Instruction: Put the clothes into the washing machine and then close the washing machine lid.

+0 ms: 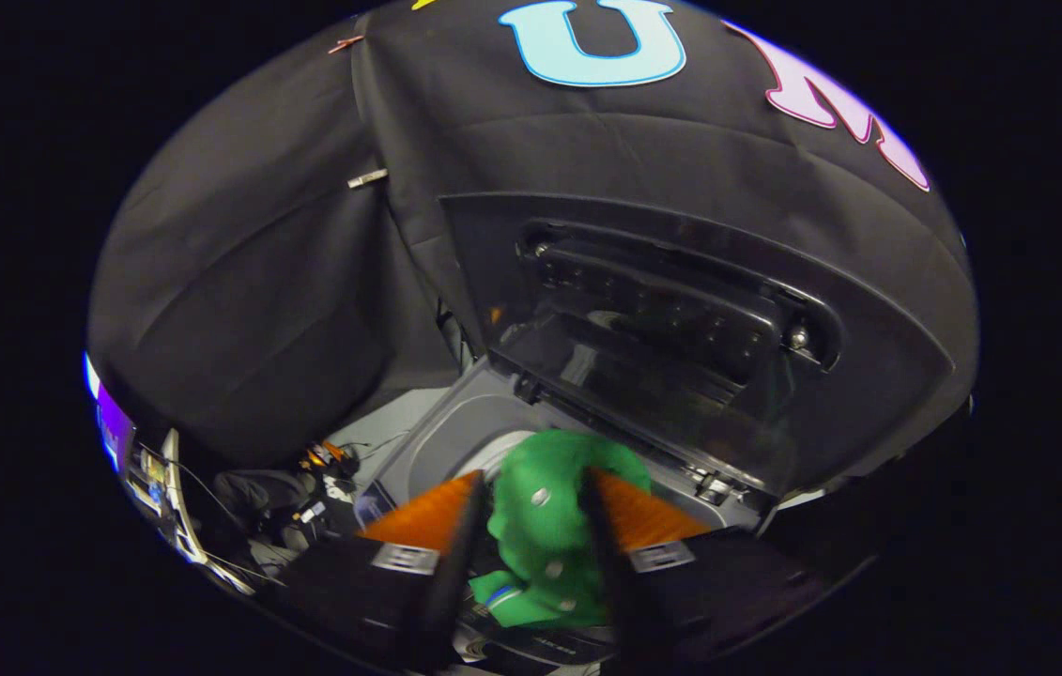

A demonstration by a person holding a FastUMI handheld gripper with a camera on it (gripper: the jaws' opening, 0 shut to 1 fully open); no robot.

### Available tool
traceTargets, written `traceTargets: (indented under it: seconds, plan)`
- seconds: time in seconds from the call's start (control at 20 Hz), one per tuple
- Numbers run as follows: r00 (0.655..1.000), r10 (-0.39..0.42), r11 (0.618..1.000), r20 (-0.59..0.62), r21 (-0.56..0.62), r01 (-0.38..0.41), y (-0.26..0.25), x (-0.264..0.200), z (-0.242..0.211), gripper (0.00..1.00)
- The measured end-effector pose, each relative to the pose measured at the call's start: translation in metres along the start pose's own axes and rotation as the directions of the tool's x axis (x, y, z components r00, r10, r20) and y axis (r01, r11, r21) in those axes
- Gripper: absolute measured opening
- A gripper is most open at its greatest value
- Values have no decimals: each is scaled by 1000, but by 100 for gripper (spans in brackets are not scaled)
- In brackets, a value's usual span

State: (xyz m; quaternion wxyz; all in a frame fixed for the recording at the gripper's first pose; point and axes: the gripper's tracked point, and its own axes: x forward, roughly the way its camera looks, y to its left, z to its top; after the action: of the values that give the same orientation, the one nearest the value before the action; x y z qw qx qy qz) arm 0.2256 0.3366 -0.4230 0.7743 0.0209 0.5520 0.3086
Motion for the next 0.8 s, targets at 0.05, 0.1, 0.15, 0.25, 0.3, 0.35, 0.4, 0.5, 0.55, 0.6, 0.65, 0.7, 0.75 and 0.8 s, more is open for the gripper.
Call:
traceTargets:
  seconds: [0.05,0.1,0.15,0.25,0.3,0.35,0.4,0.5,0.55,0.6,0.65,0.7,0.75,0.8]
  plan:
    - [1000,8,1000,7,-15,-8,0,2,1,79]
    - [1000,19,999,9,-30,-18,3,1,1,98]
    - [1000,21,999,5,-47,-20,4,1,-1,100]
    - [1000,28,997,12,-72,-27,9,1,-1,100]
    - [999,34,996,25,-80,-32,10,-1,2,99]
    - [998,42,996,42,-84,-38,14,-3,6,100]
    - [997,51,995,60,-88,-45,16,-5,10,100]
    - [994,58,994,97,-96,-49,17,-9,18,100]
    - [991,60,994,120,-99,-48,17,-11,24,100]
    - [988,60,994,143,-102,-45,17,-14,30,99]
    - [984,62,994,168,-101,-45,16,-16,36,99]
    - [980,65,994,190,-99,-47,16,-19,42,99]
    - [976,64,994,209,-96,-45,14,-20,46,100]
    - [972,59,995,228,-92,-38,12,-22,50,99]
